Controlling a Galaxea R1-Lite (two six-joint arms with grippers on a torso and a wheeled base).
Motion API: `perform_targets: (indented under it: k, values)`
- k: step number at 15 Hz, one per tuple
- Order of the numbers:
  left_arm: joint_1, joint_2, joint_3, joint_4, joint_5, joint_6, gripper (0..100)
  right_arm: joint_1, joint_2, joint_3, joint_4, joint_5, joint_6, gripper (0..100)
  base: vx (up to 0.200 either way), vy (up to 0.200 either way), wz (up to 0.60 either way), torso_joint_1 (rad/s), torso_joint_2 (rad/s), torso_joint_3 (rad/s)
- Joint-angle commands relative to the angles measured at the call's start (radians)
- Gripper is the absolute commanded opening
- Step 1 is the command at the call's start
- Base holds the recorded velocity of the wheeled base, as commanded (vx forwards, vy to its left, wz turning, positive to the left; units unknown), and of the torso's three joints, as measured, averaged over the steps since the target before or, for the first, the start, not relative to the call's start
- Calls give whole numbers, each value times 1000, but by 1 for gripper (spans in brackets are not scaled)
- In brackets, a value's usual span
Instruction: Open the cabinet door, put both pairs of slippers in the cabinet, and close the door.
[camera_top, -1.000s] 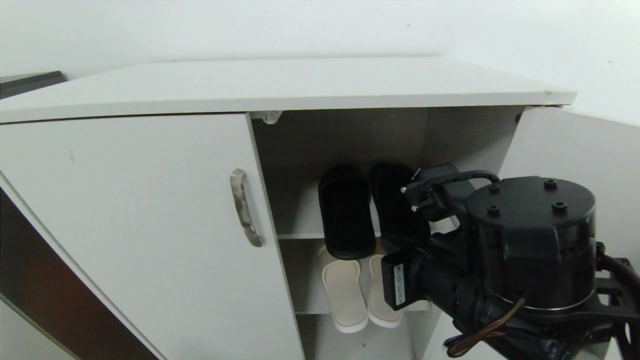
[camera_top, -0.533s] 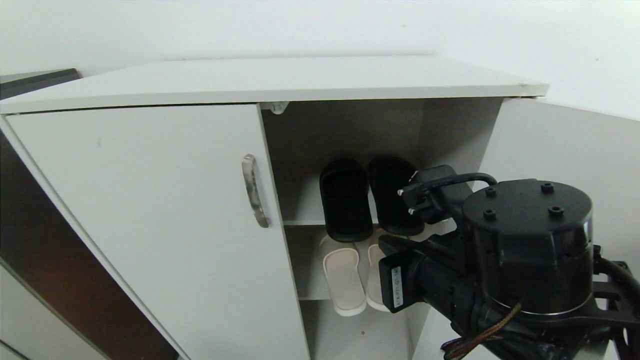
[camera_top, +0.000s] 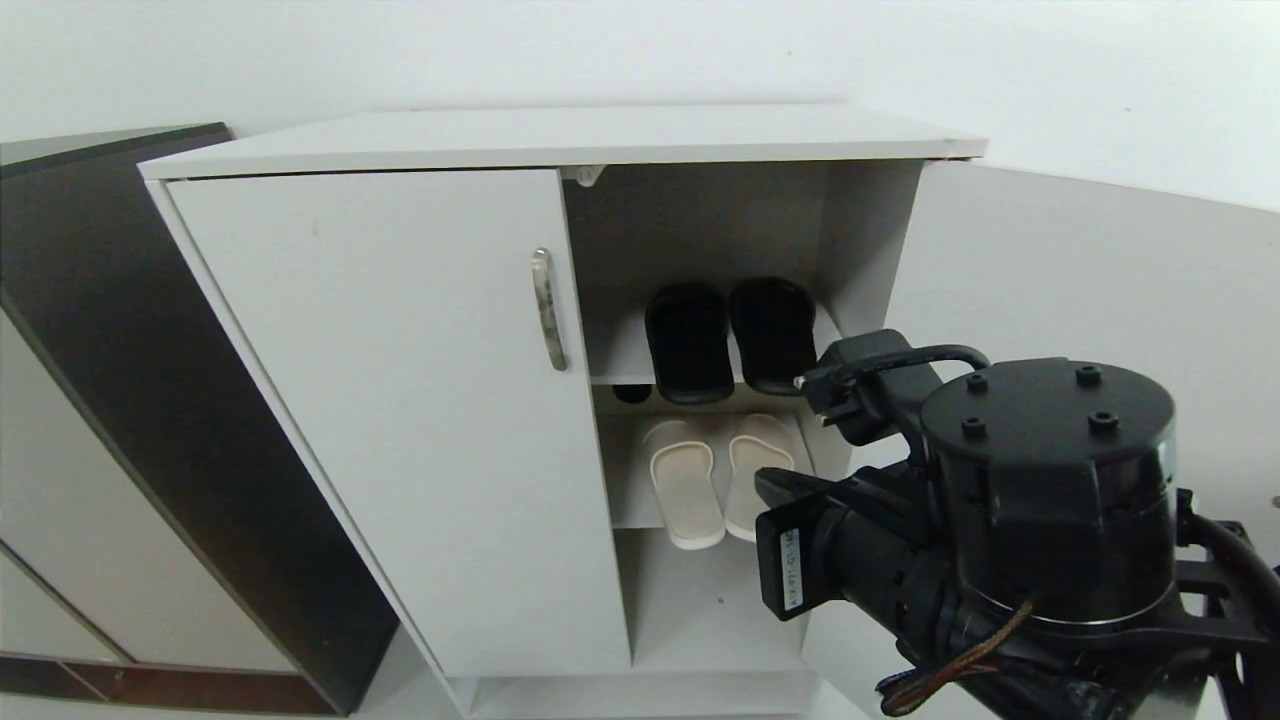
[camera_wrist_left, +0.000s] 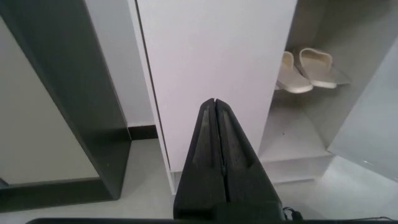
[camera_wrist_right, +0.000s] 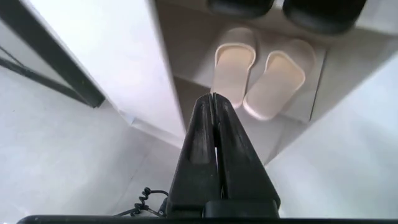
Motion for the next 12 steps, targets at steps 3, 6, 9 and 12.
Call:
perform_targets:
  k: [3, 6, 9, 12]
  values:
    - [0, 1, 0, 0, 0, 1, 0, 0, 6, 1, -1, 0, 1, 0, -200, 0, 0, -1, 4, 1]
    - [0, 1, 0, 0, 0, 0, 0, 0, 6, 2, -3, 1, 2, 0, -200, 0, 0, -1, 1, 6]
    - [0, 1, 0, -2, 0, 1, 0, 0, 5, 24, -23, 3, -2, 0, -200, 0, 0, 1, 4, 7]
    - [0, 1, 0, 0, 0, 0, 0, -12, 6, 42, -27, 11, -24, 0, -67, 0, 0, 2, 1, 1]
